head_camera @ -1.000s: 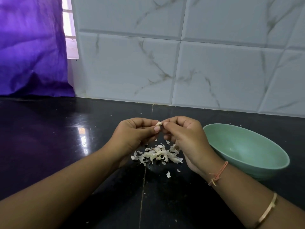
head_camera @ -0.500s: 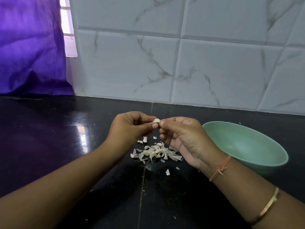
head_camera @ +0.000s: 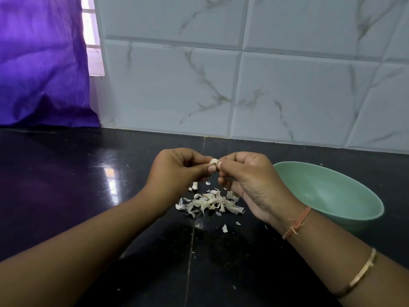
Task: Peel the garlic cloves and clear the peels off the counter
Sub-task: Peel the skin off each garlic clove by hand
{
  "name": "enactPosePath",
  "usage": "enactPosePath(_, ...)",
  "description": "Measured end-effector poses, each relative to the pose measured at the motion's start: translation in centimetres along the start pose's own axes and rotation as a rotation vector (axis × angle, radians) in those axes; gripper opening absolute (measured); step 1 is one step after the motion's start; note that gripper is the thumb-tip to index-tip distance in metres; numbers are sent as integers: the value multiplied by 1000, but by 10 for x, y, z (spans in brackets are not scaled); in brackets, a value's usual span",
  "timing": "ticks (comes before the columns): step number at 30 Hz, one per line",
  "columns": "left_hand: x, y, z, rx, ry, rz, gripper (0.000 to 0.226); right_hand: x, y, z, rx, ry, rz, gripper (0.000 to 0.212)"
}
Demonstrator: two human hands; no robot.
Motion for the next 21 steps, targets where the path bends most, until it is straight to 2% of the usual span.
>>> enactPosePath(4, 0, -8, 4, -134, -59, -113, 9, -1, -1, 2, 40, -15, 12, 15)
enactPosePath(10, -5, -22, 13, -358, -154, -332, 20, 0, 3, 4, 101, -41, 51, 20)
enactPosePath(15, -8, -32, 17, -526, -153, -485, 16, 0, 3, 3, 90, -36, 53, 20)
enactPosePath(18, -8, -34, 16, -587, -125, -517, 20, 0, 5, 2, -10, -6, 33, 16)
enactPosePath(21, -6, -38, 12, -543, -94, -500, 19, 0, 5, -1, -188, 60, -18, 13)
Point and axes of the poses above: each hand's wrist, its own x-axis towards the middle knuckle, its own z-axis out of the palm, y = z × x, the point moved 8 cm from there along x, towards the middle knuckle, and after that the axes turned 3 degrees about z, right-handed, at the moved point
